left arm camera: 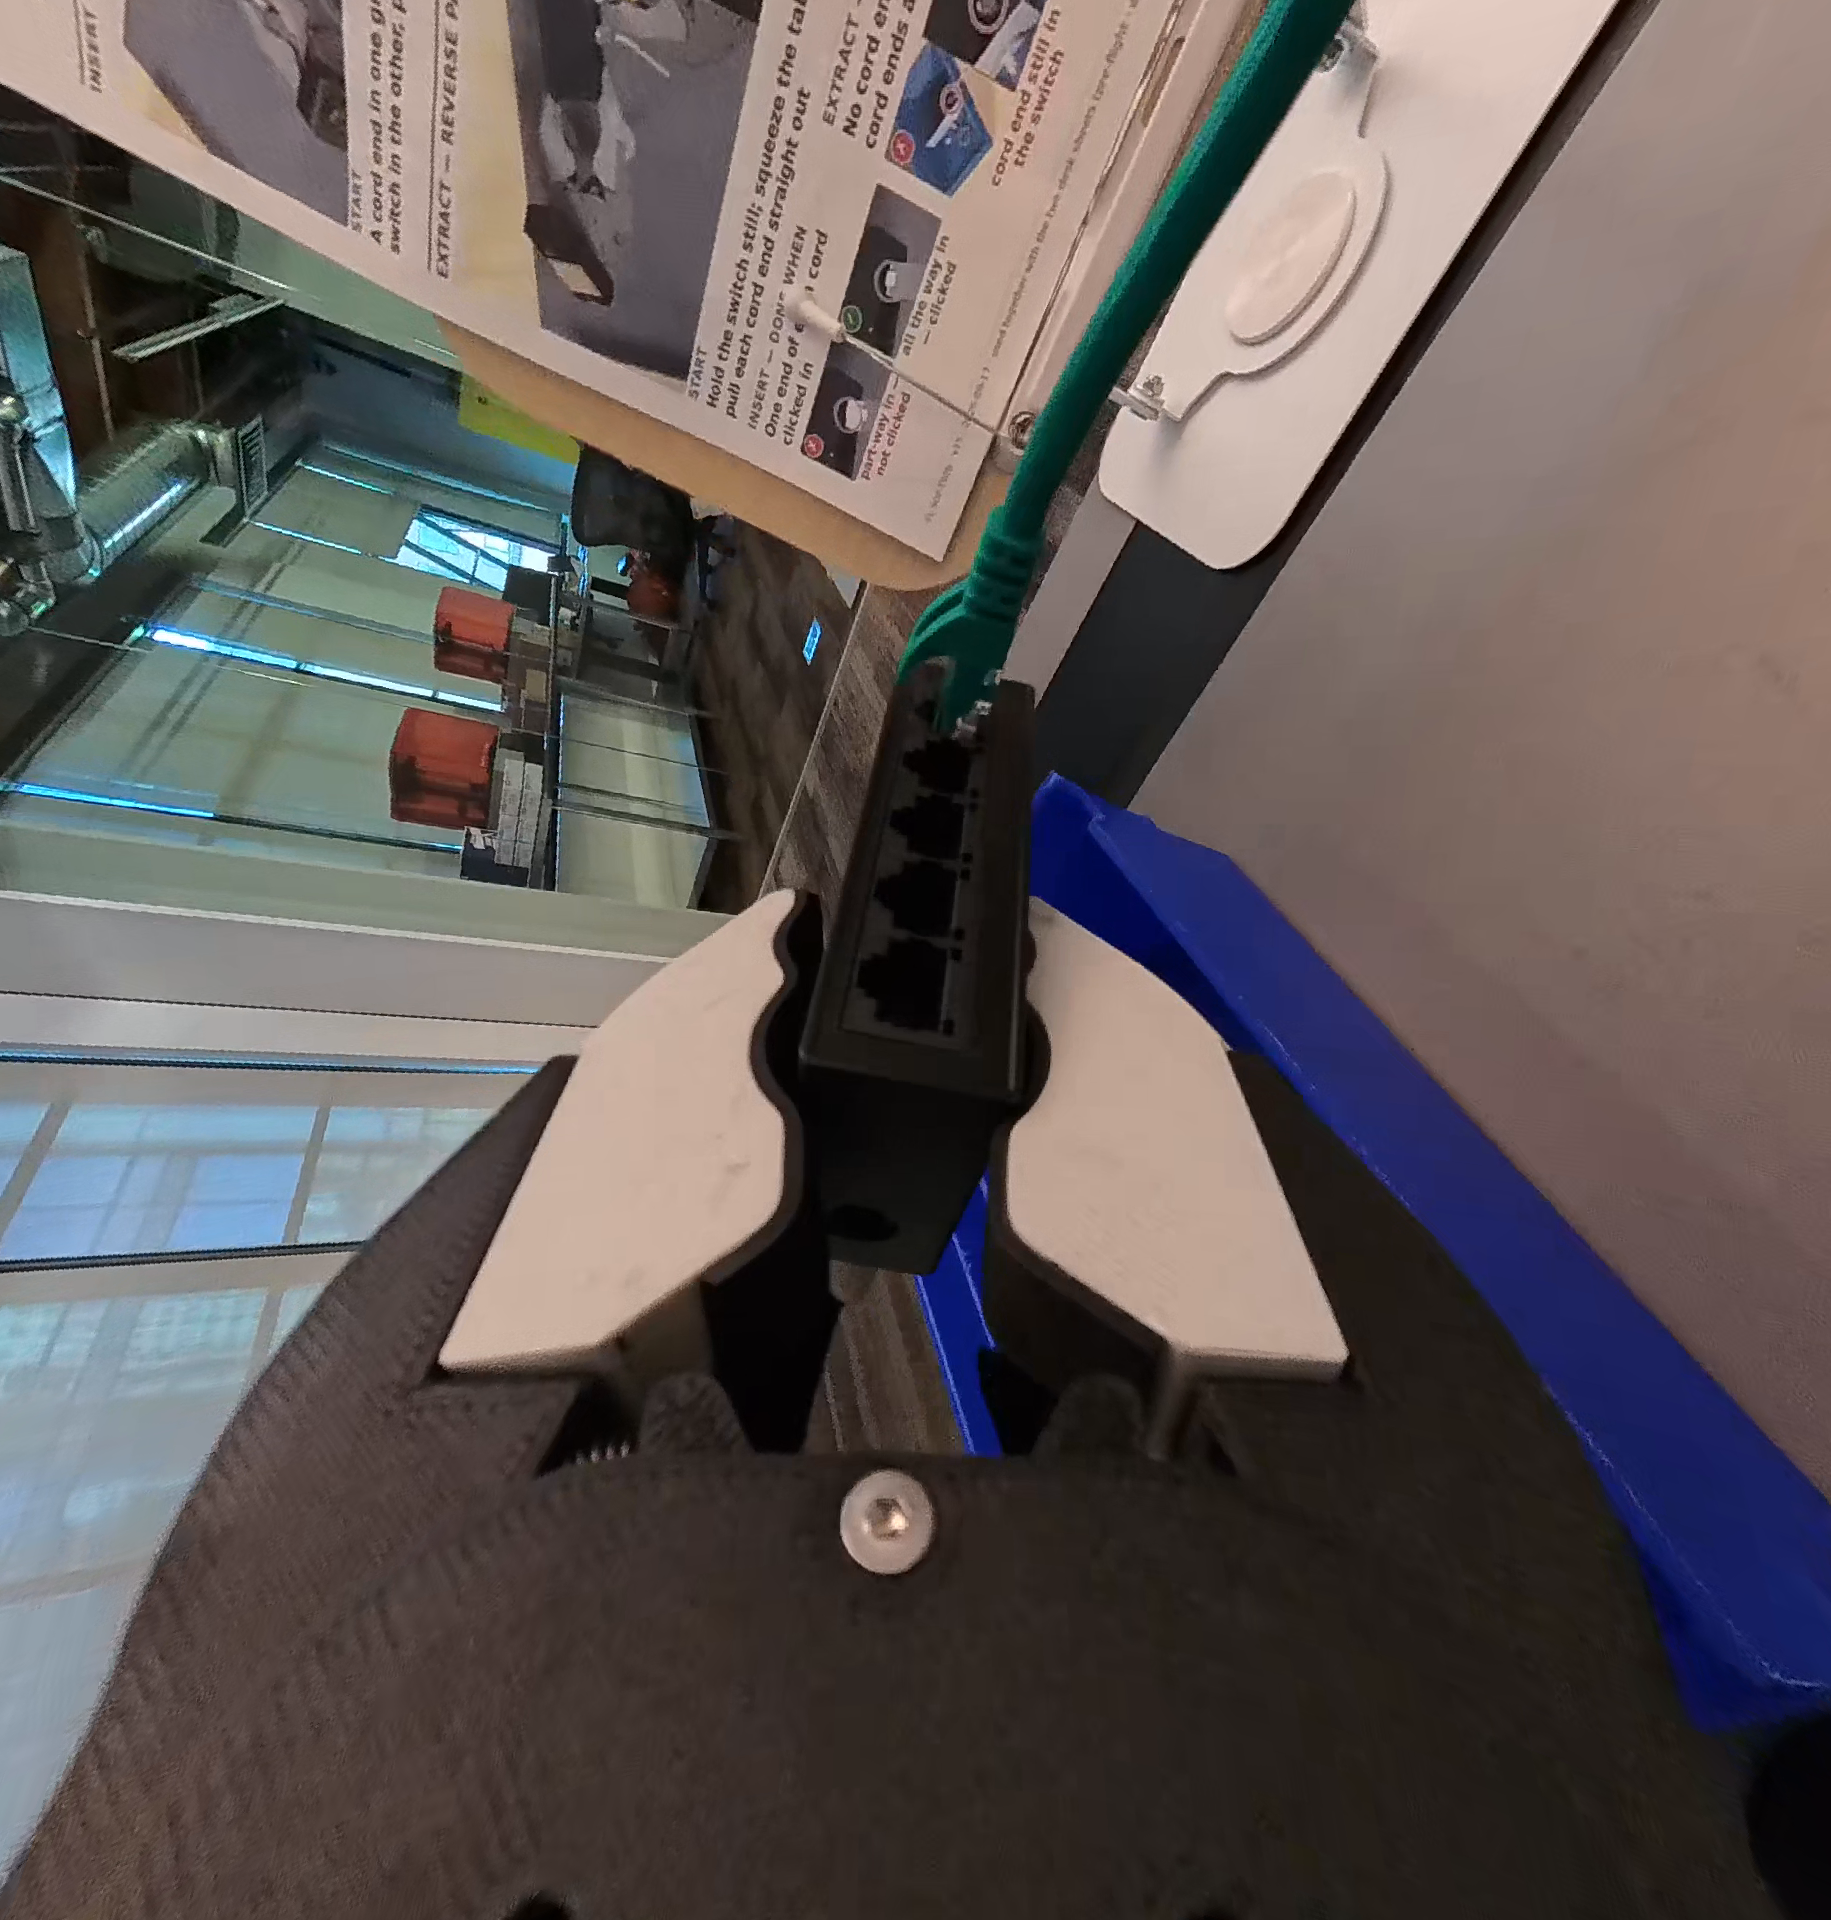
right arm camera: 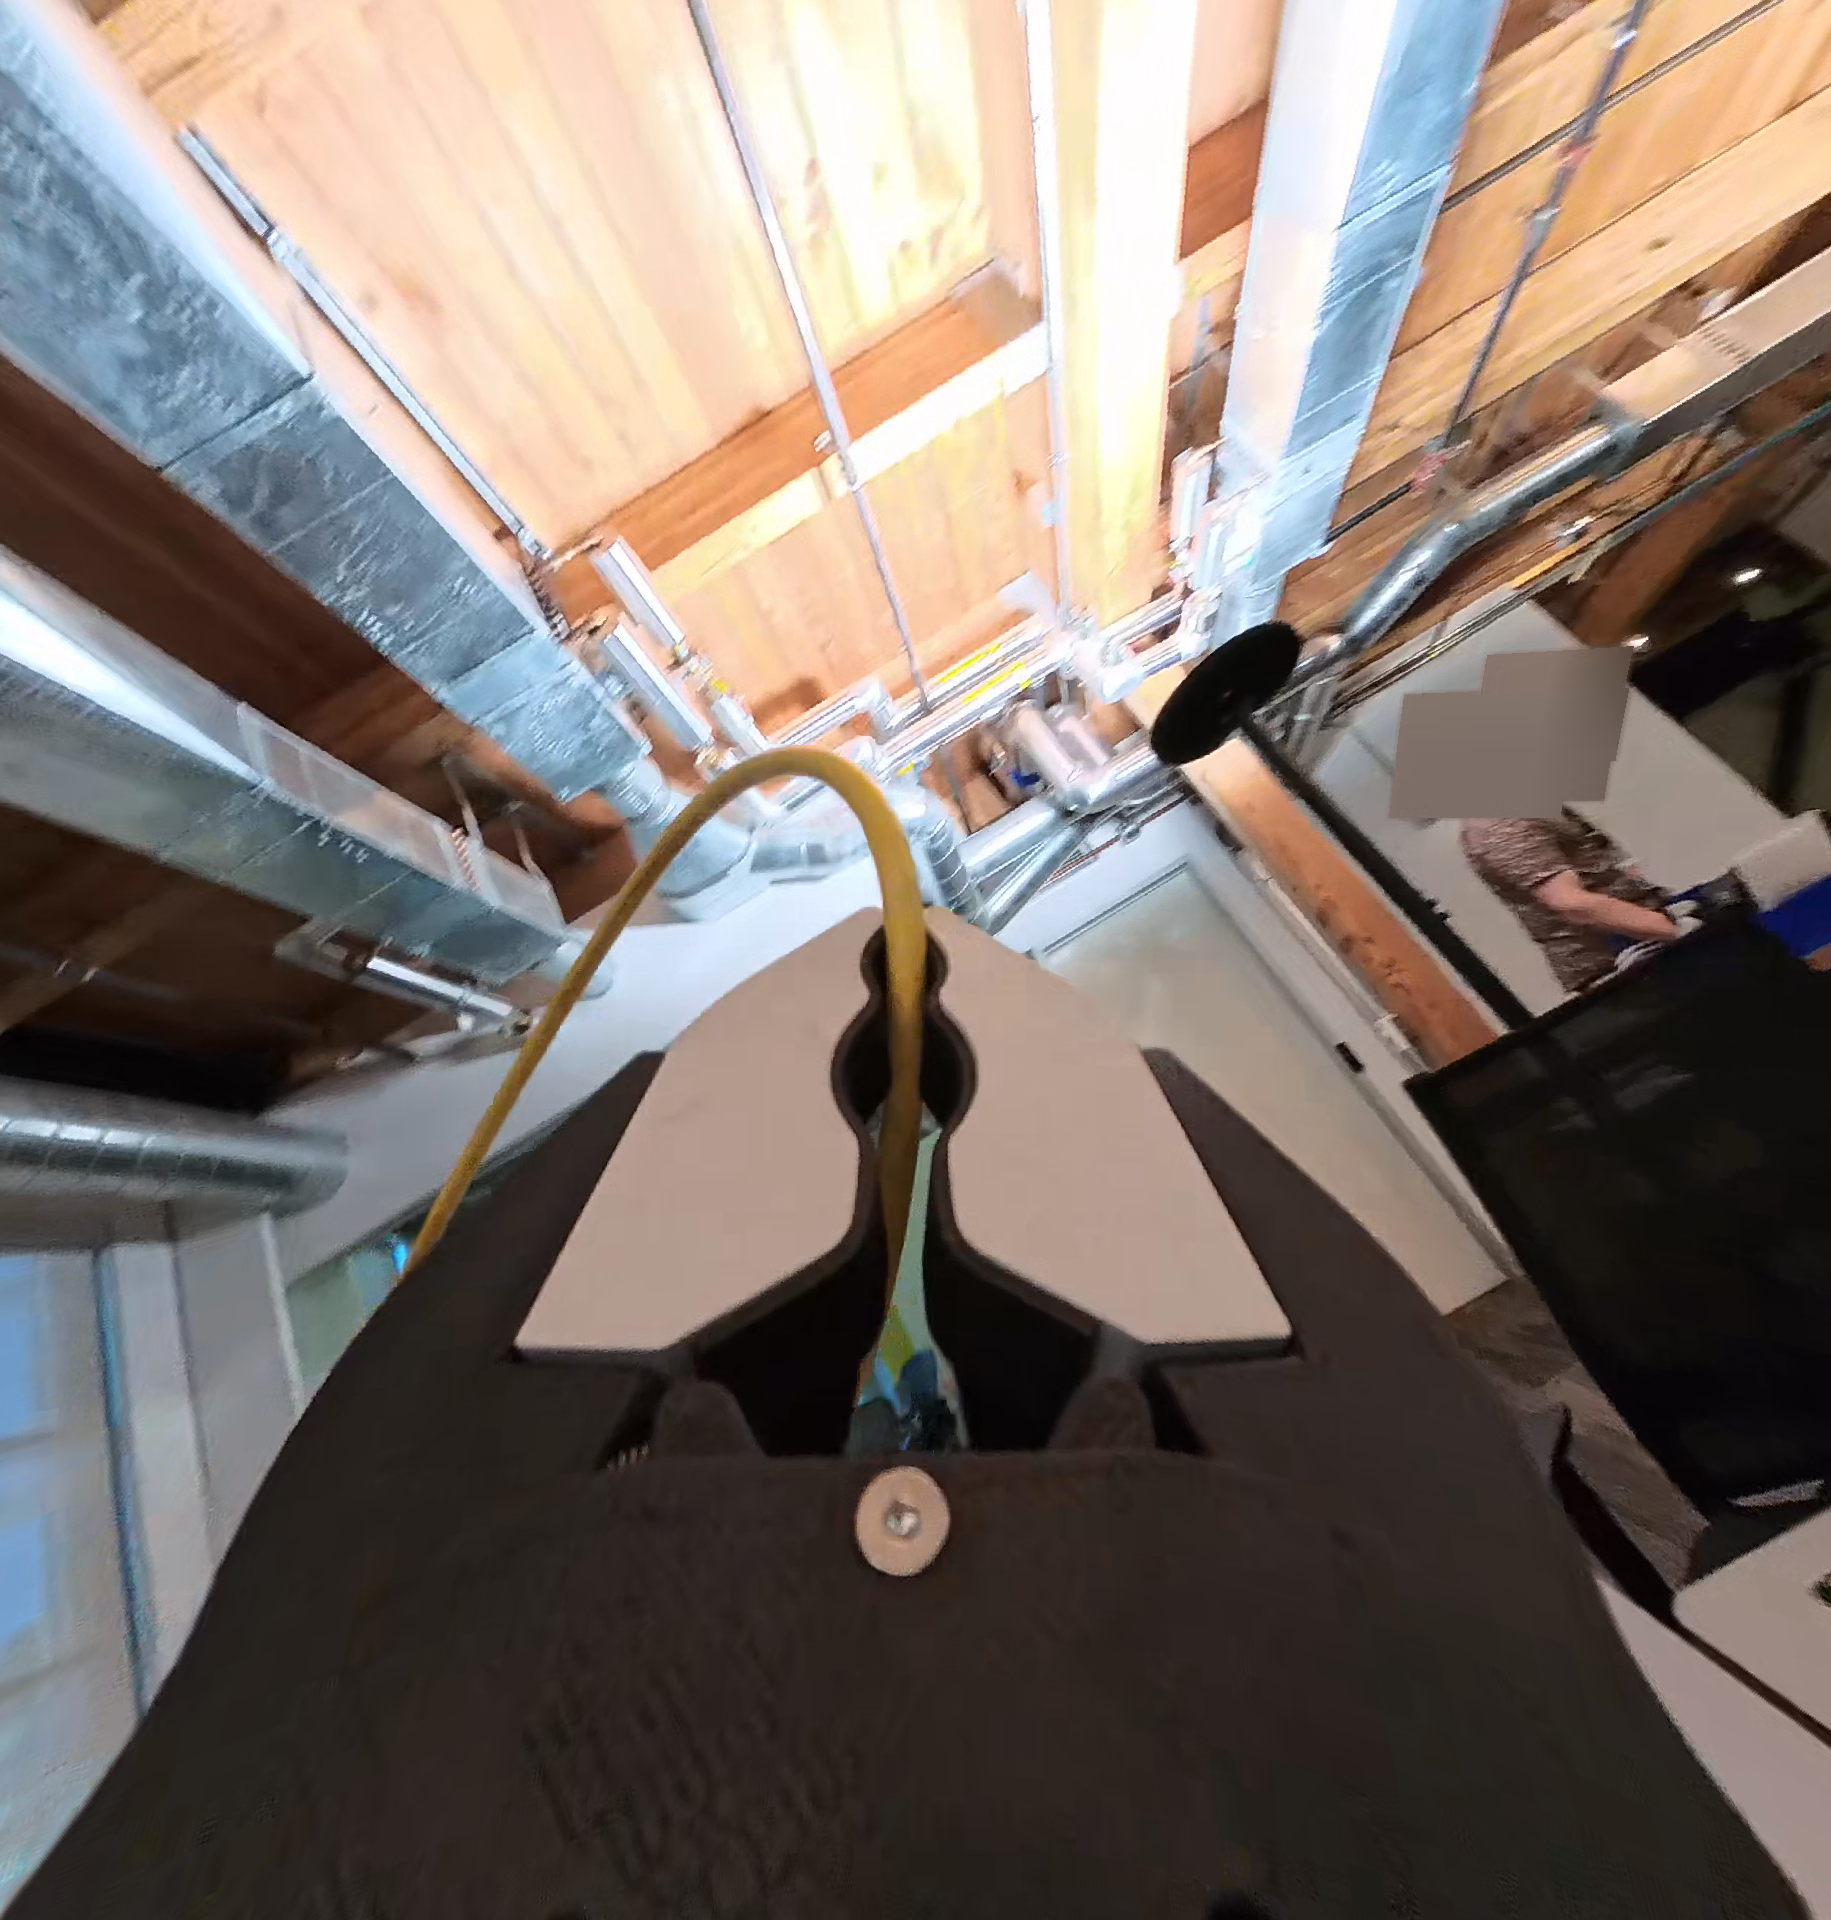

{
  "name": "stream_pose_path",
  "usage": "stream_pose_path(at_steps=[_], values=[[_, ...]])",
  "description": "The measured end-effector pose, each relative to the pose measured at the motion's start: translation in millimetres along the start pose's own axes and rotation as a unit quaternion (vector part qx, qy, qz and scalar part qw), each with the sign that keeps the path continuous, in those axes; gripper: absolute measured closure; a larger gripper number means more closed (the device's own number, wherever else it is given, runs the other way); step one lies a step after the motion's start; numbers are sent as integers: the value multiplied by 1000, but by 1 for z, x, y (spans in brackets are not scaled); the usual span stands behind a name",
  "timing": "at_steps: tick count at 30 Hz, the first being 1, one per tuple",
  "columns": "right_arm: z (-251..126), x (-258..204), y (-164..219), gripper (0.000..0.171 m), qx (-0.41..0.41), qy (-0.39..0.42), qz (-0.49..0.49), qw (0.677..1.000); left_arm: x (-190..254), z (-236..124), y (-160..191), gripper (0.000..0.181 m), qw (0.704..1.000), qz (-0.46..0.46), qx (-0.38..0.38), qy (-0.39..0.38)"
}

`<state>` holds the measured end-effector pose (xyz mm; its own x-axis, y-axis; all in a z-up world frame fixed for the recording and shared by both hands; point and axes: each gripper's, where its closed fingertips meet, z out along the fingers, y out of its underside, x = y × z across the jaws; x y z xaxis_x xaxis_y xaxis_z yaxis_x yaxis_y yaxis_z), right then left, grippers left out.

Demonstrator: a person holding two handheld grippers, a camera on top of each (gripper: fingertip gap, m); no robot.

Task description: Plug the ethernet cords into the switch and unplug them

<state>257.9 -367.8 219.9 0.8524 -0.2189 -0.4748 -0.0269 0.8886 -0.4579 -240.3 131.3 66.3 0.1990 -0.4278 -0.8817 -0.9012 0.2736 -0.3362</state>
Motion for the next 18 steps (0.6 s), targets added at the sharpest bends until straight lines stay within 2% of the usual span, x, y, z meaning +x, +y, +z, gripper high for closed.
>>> stream_pose_path(at_steps=[7, 10, 12, 14, 18], values=[[-6, 33, 5, 171, 21, 74, -13, 997, -11, -3, 9, 149, 1000, -20, -11, -14], [6, 22, 28, 171, -24, 41, -6, 999, -18, -9, 10, 149, 999, -24, 1, -27], [19, 3, 58, 171, -83, -7, 22, 996, -22, -15, 2, 150, 999, -29, 22, -36], [29, -24, 105, 171, -184, -67, 46, 980, -25, -24, -10, 149, 997, -28, 47, -47], [17, -93, 205, 171, -389, -197, 64, 898, -21, -38, -32, 149, 995, -22, 81, -47]])
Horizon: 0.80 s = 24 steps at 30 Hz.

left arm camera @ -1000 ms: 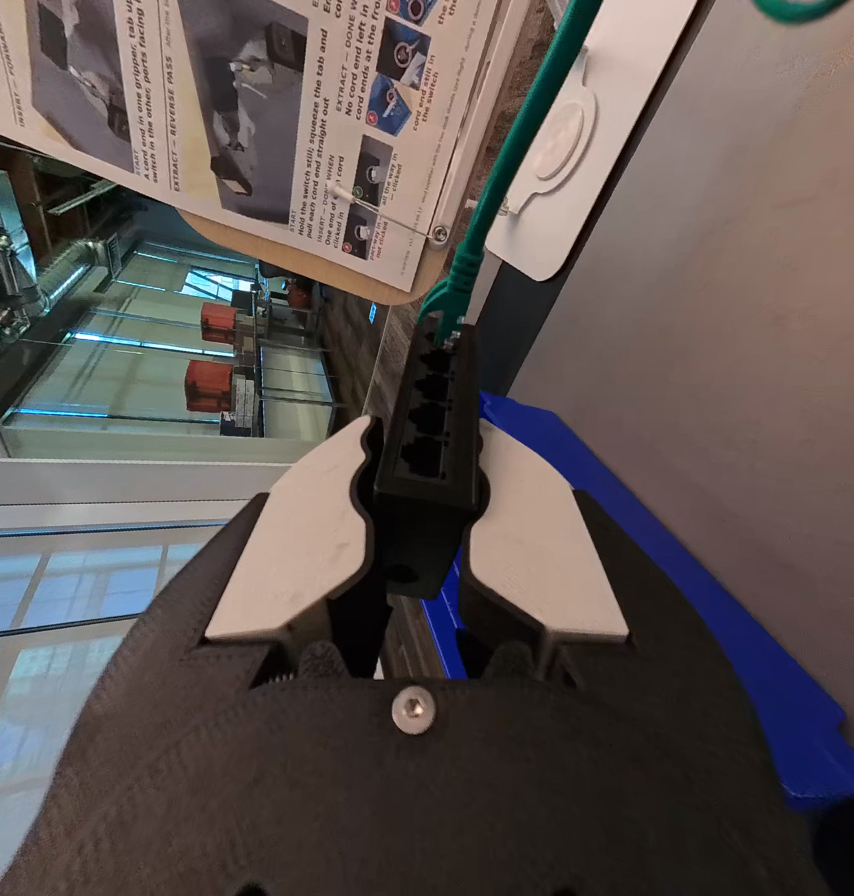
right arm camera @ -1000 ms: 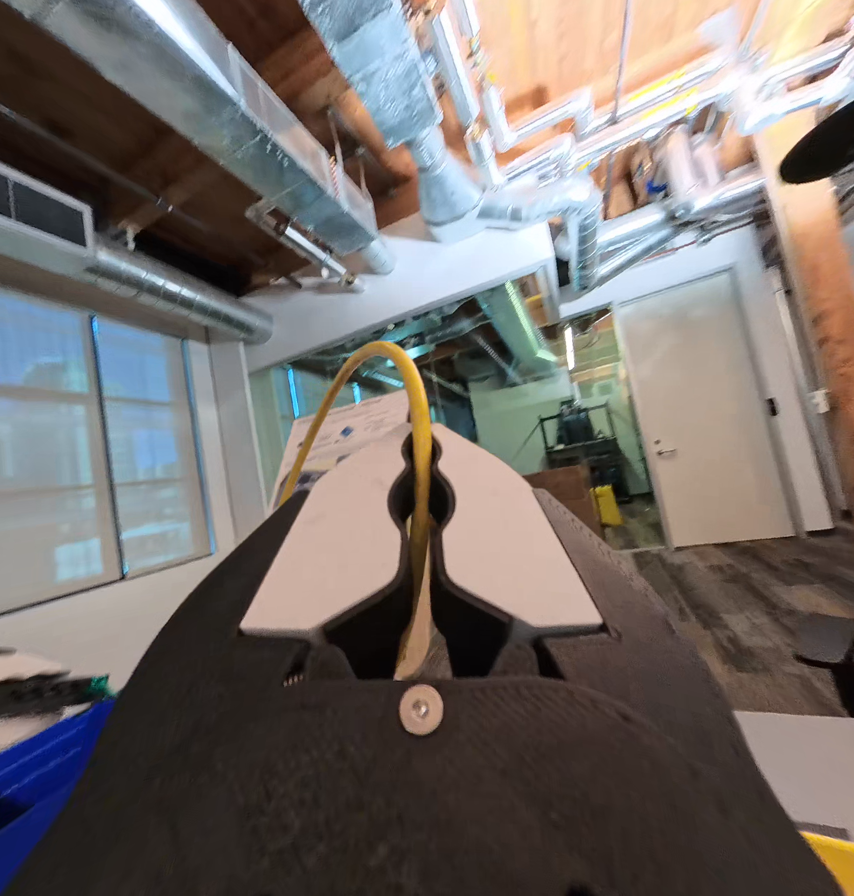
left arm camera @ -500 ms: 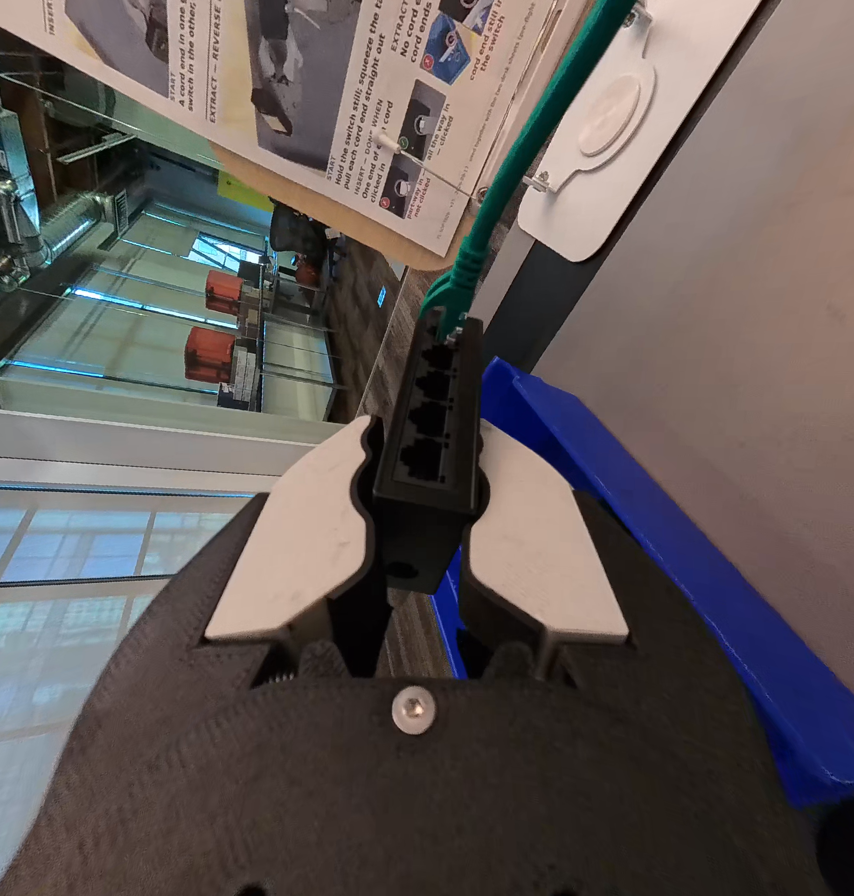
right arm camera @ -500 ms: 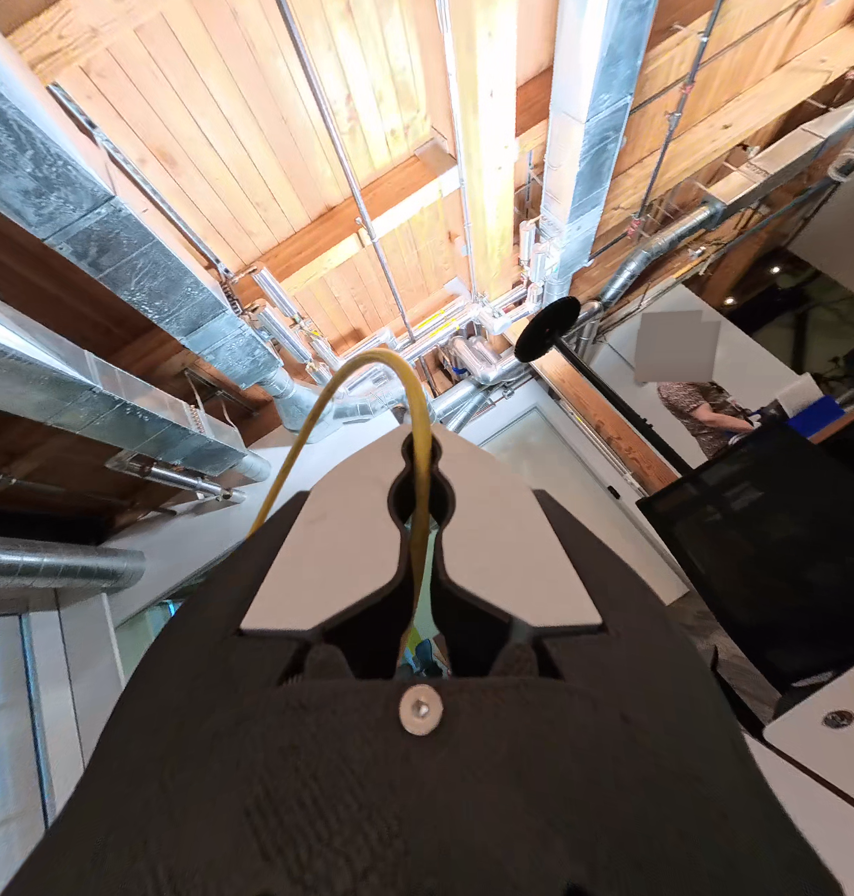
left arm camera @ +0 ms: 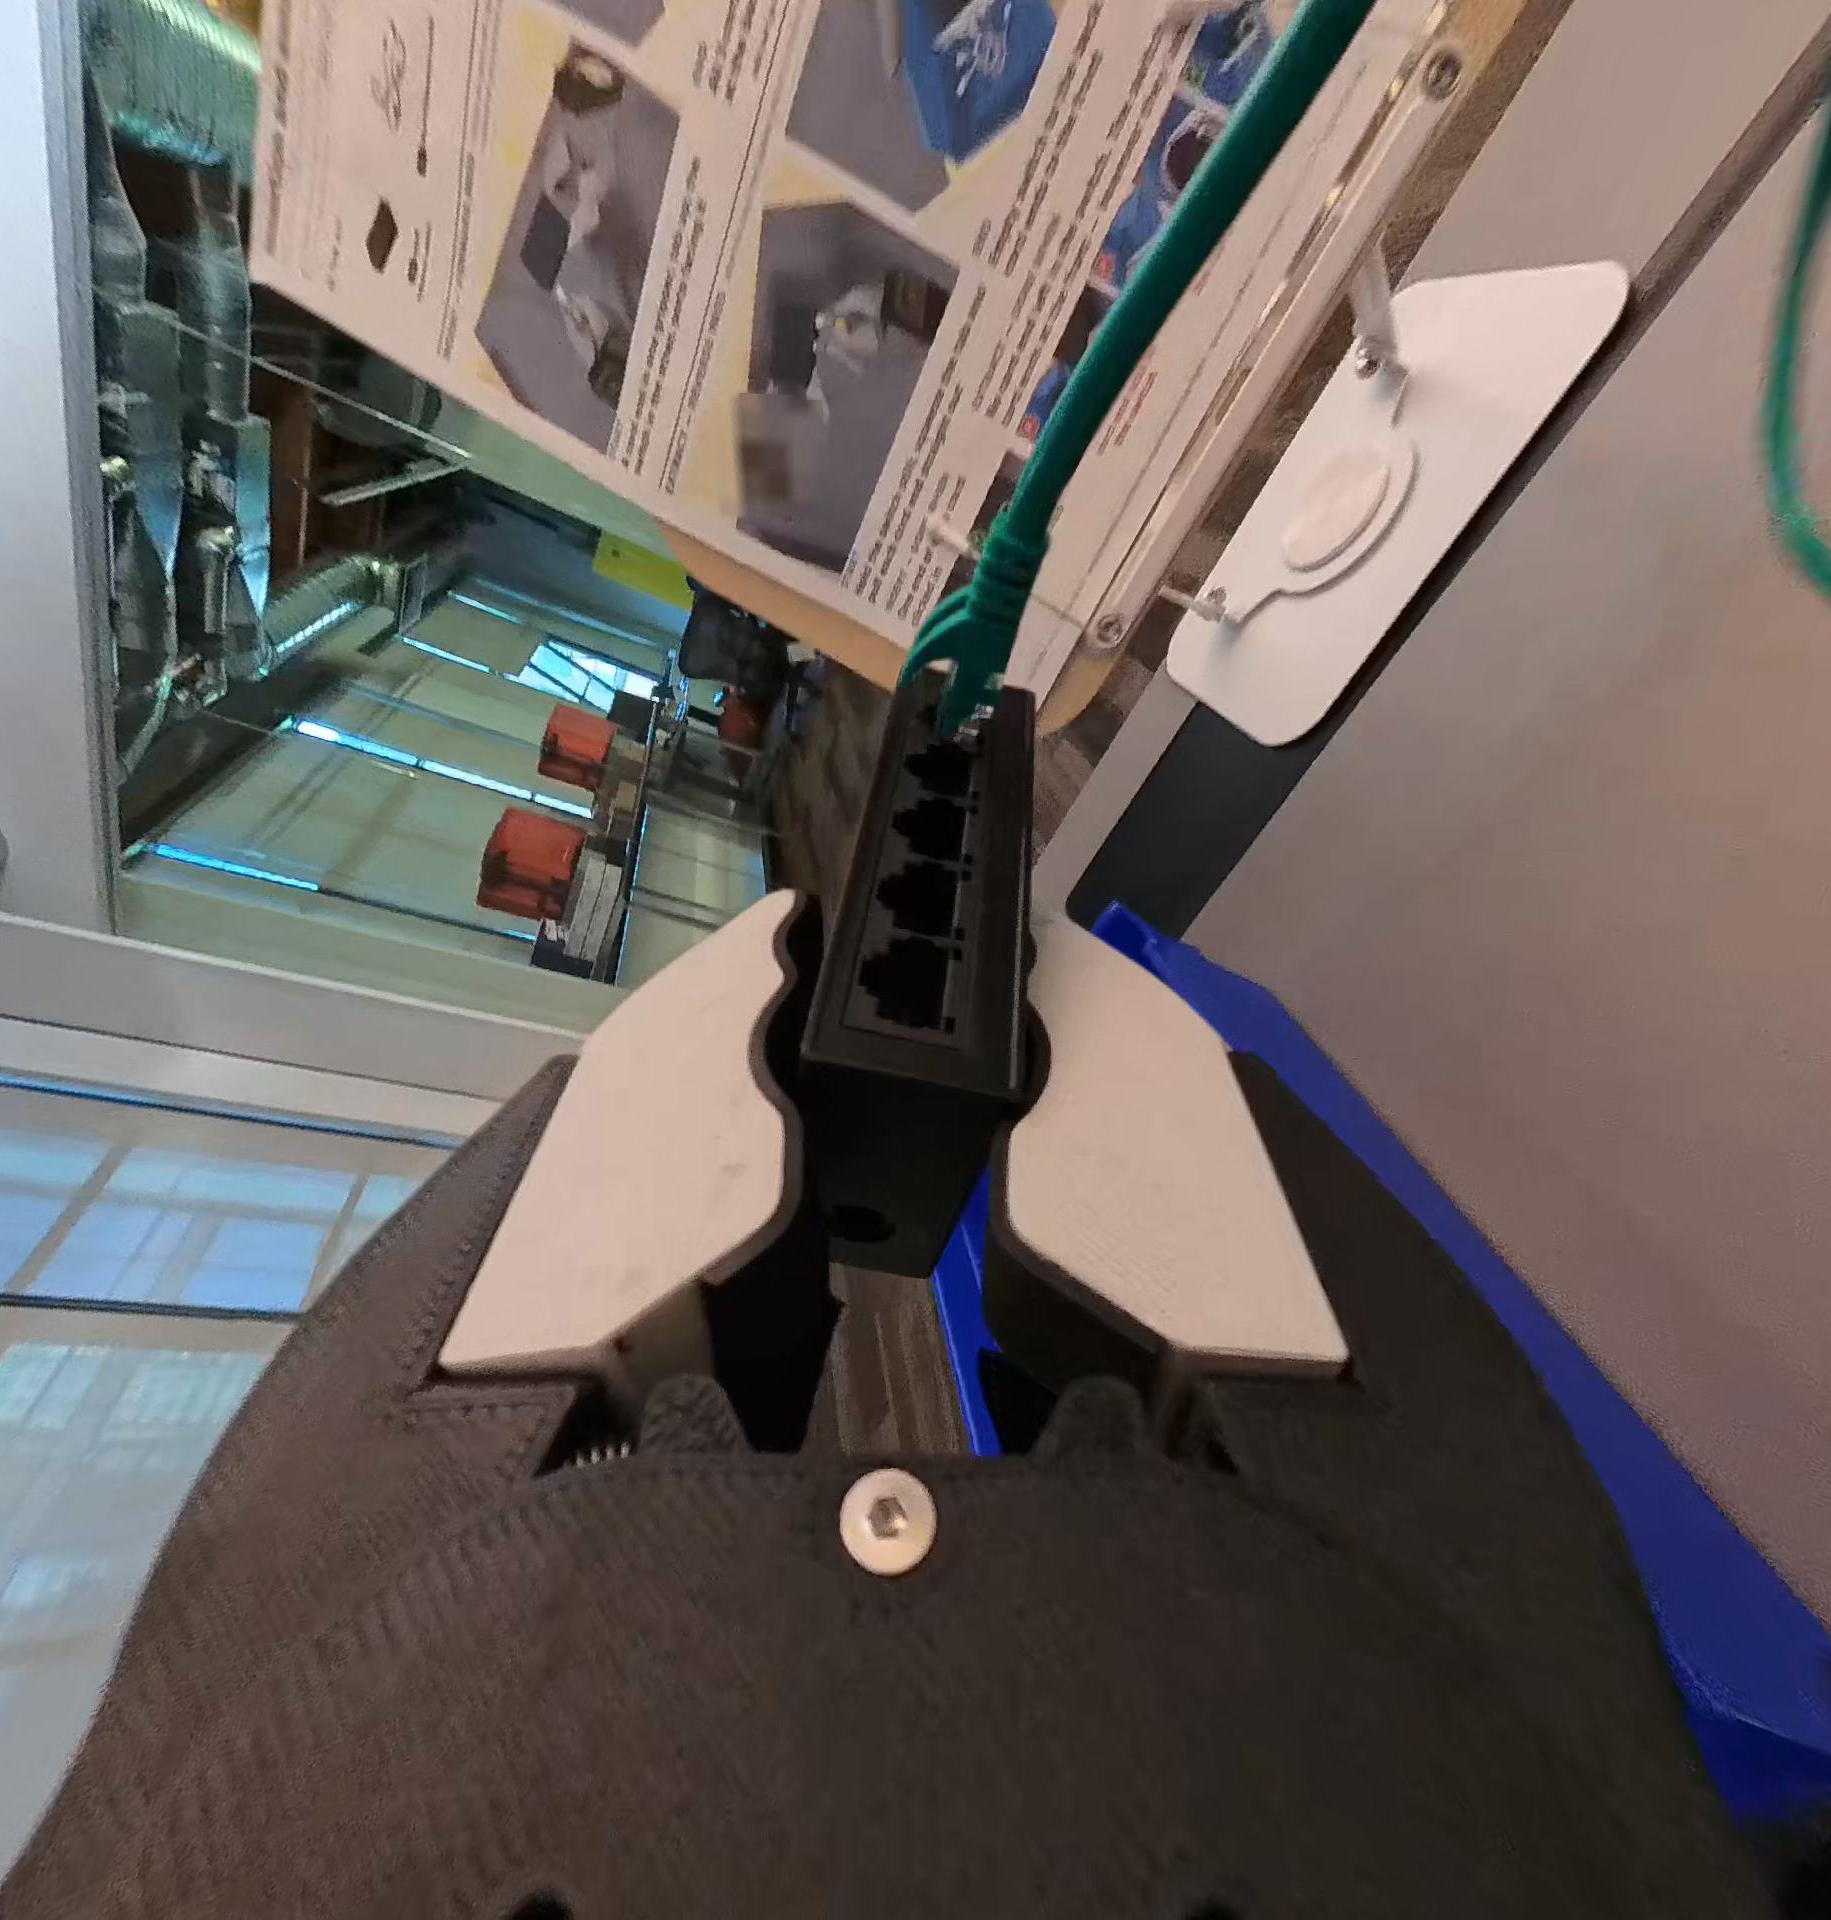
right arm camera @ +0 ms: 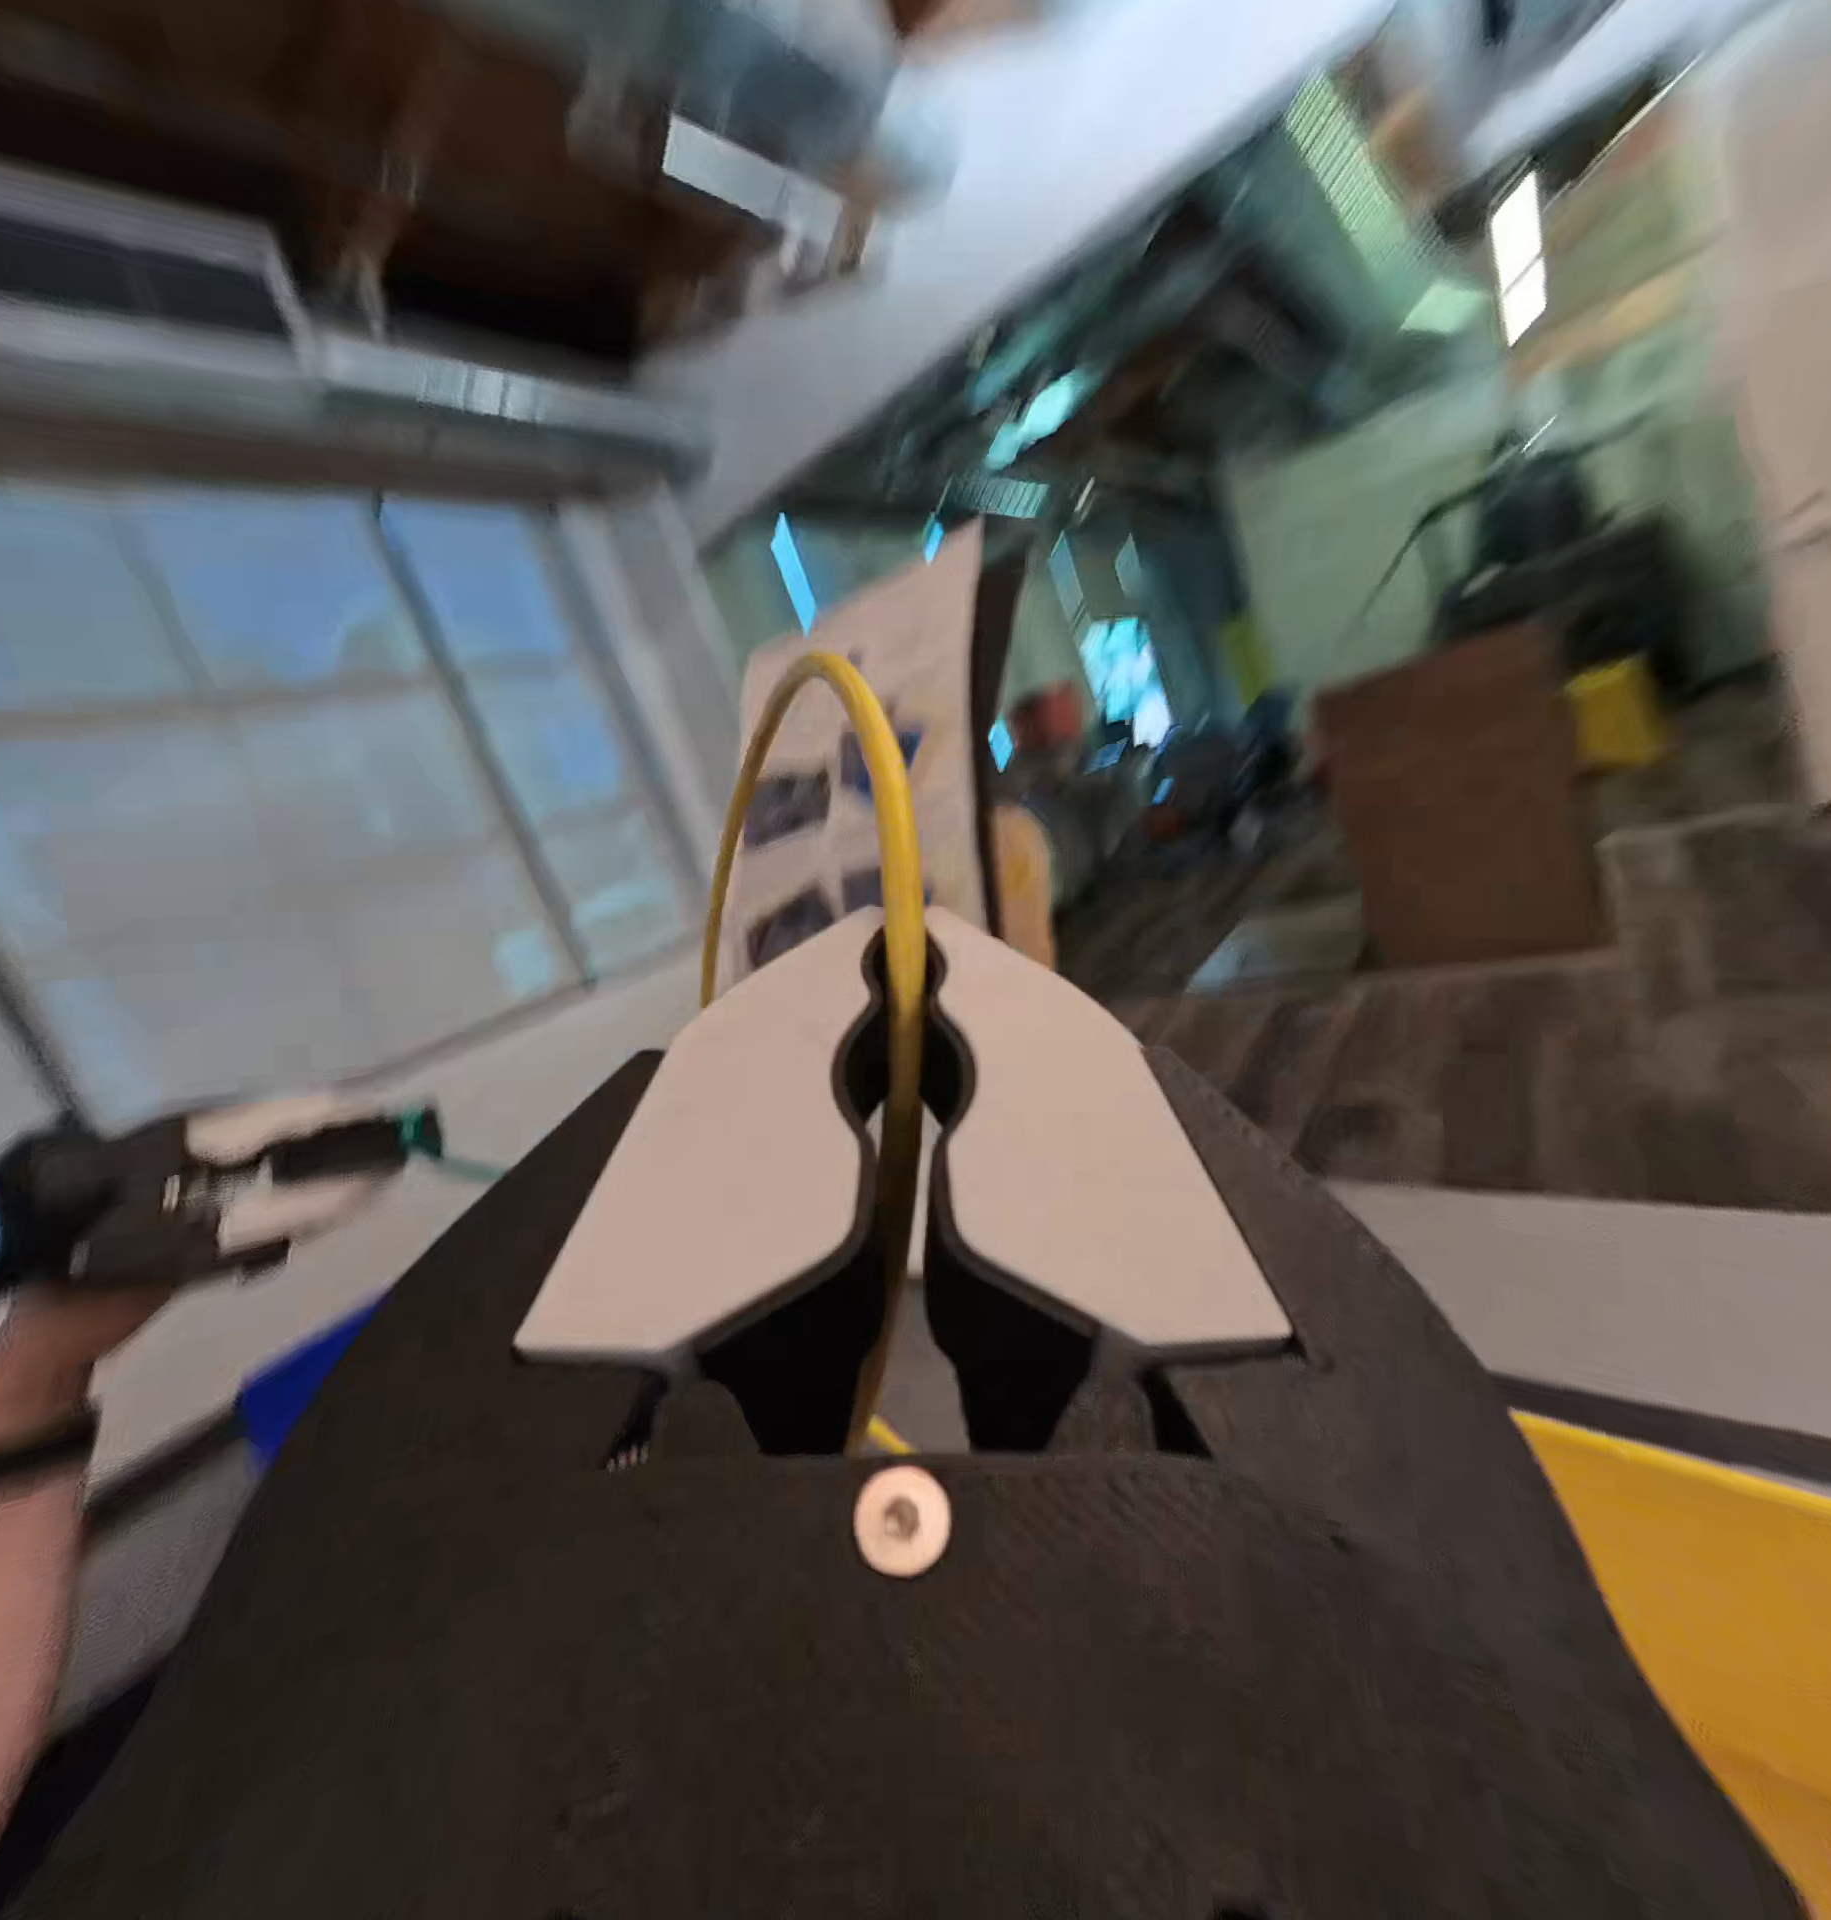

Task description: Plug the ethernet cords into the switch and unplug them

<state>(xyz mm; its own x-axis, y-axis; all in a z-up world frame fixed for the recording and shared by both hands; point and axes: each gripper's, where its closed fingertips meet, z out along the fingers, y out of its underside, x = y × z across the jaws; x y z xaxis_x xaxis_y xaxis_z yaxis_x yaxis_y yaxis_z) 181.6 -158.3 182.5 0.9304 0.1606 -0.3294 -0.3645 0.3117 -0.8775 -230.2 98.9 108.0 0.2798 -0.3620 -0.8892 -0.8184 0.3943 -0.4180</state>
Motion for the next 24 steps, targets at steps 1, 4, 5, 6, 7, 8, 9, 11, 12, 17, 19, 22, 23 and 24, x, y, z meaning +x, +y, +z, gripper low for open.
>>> stream_pose_path(at_steps=[1, 4, 5, 6, 7, 8, 9, 11, 12, 17, 19, 22, 23, 24], values=[[16, -12, 21, 170, -50, -21, -13, 998, 1, -2, -4, 149, 1000, 4, 5, 0], [51, -43, 78, 170, -160, -67, -51, 983, 6, -4, -13, 148, 1000, 10, 14, 4], [59, -53, 93, 170, -186, -82, -57, 977, 6, -4, -15, 148, 1000, 10, 17, 4], [64, -62, 108, 170, -210, -100, -58, 971, 7, -4, -15, 149, 1000, 9, 16, 6], [69, -69, 124, 170, -237, -115, -52, 963, 7, -4, -13, 148, 1000, 9, 13, 7], [72, -75, 142, 170, -272, -127, -42, 953, 5, -4, -12, 148, 1000, 10, 10, 3], [74, -79, 160, 170, -307, -136, -32, 941, 3, -4, -10, 148, 1000, 9, 8, 0], [76, -86, 198, 170, -374, -151, -28, 915, 2, -4, -7, 148, 1000, 6, 5, 4], [76, -89, 216, 170, -403, -156, -32, 901, 1, -4, -5, 148, 1000, 6, 4, 3], [83, -90, 290, 152, -489, -130, -53, 861, 2, -5, 2, 149, 1000, 10, -13, 10], [88, -78, 305, 137, -500, -78, -98, 857, 4, -3, 4, 149, 1000, 10, -20, 14], [92, -67, 296, 110, -493, 6, -208, 845, 7, 2, 8, 149, 999, 9, -32, 22], [95, -68, 283, 109, -472, 32, -257, 843, 8, 4, 10, 149, 999, 10, -37, 24], [98, -76, 269, 109, -442, 49, -297, 845, 9, 5, 11, 149, 999, 11, -42, 25]])
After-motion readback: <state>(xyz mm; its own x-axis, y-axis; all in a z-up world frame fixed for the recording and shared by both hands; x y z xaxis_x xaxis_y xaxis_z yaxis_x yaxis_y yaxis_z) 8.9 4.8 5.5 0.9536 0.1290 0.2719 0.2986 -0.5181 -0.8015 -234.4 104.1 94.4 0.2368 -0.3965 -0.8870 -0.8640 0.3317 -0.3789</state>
